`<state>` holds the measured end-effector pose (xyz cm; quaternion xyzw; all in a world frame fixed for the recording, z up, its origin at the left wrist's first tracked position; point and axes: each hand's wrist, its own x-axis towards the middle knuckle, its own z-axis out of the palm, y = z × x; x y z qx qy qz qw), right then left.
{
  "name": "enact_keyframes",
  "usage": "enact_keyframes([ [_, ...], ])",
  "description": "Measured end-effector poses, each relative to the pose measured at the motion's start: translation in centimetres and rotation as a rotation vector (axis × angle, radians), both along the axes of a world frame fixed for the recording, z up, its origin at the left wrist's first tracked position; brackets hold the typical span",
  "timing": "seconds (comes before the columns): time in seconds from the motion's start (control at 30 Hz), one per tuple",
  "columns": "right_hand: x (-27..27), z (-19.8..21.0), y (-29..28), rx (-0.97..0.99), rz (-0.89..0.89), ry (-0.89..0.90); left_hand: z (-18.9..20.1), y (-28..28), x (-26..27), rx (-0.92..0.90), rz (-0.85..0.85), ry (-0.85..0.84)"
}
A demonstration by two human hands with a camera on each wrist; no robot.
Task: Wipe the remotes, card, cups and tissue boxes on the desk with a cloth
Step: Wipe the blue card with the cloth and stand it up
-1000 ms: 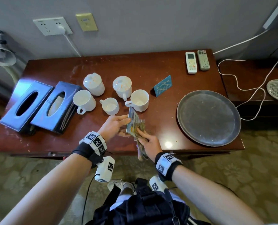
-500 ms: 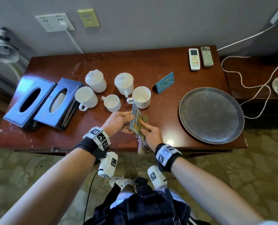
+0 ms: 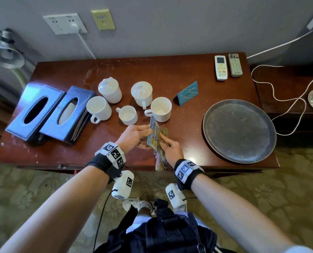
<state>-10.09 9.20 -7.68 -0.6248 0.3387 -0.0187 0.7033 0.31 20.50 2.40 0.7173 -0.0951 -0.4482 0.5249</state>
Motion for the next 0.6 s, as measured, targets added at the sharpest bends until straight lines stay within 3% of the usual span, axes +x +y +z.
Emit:
enact_keyframes([
  [0.07,1.4,0.2,-0.5,-0.028,-0.029,0.049,0.1,-0.2,-0.1,-0.002,-0.016,-0.007],
  [0.17,2.0,1.7,-0.8,-0.026,-0.049,-0.056,-0.1,-0.4,-0.1,0.007,-0.017,-0.021],
  [0.3,0.1,2.1,-0.2,-0.086,0.058,-0.157,-0.3,0.1,0.1,0.002,0.012,-0.012],
  [0.47,-0.3,-1.5,-0.3,-0.027,0.043,-0.009,0.0,0.1,0.0,0.006,0.009,-0.001],
  [0.6,2.6,-1.3,-1.6,-0.038,-0.016,0.083,0.3,-1.0,-0.1,0.046,-0.052,-0.058],
])
